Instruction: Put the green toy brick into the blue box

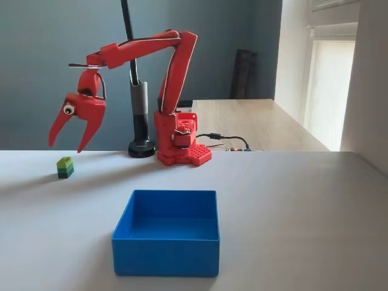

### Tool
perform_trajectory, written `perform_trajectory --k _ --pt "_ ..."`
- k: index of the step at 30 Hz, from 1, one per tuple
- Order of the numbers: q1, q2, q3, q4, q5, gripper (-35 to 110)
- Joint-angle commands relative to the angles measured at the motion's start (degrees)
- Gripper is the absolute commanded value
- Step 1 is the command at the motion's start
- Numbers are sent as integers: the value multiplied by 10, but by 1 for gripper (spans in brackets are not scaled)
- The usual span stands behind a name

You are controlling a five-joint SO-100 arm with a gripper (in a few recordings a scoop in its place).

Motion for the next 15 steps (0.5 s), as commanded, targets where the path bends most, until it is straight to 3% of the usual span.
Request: perform_trajectory --k 1,15 --pt "14 -1 -44 -11 6 25" --pt "-18 -47 -54 -32 33 22"
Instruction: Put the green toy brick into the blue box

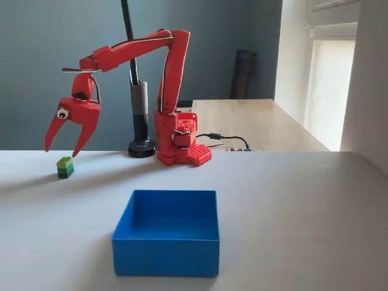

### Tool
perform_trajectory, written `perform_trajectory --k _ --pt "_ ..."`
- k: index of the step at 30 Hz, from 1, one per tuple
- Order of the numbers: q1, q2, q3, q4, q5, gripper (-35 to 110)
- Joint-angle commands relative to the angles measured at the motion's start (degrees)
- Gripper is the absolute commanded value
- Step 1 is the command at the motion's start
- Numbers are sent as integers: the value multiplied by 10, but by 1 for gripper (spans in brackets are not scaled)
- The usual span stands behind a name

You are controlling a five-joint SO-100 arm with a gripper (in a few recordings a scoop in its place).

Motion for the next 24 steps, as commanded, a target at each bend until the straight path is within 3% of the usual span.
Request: perform_trajectory --k 1,13,24 --pt "-2 4 -30 -8 11 22" --pt "-6 -51 -4 -57 21 21" --pt "-4 -91 -4 -78 21 9"
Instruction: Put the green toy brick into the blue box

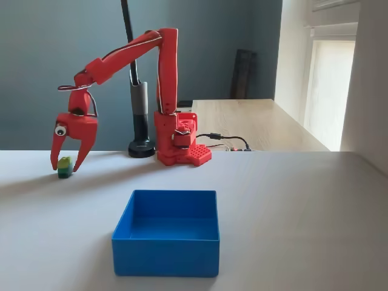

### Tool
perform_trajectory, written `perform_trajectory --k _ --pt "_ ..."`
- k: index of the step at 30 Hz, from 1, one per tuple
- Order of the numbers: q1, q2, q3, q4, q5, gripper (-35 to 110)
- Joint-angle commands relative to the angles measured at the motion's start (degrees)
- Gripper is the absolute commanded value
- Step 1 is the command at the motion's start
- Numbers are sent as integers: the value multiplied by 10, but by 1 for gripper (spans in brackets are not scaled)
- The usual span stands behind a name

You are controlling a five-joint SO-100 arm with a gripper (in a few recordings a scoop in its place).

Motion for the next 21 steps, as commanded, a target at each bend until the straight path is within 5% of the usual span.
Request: perform_trajectory --k 1,14,21 --pt "6 7 -4 -4 4 9" --pt "-20 6 -40 0 -14 5" --pt "-82 8 -148 148 -35 5"
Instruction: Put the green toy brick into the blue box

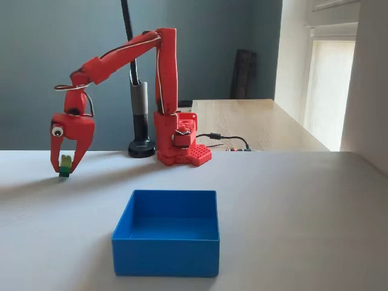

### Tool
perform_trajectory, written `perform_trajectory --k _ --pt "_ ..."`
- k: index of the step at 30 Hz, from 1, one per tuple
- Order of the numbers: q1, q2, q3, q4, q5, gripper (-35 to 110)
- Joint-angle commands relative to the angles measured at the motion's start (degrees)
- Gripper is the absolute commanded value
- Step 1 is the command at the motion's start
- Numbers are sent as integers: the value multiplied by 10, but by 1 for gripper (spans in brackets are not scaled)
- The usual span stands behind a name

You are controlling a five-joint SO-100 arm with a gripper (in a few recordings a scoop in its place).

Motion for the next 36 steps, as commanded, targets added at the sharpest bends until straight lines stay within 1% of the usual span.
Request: perform_trajectory --k 1,9,11,13,20,28,32,36 --pt "-42 18 -97 102 -8 5" --pt "-194 24 -307 358 0 4" --pt "-240 19 -359 410 -5 4" --pt "-285 18 -398 440 -12 4" --pt "-438 18 -423 450 -40 4" --pt "-573 15 -424 445 -36 4" --pt "-621 13 -419 418 -34 4" --pt "-649 12 -399 367 -47 4"
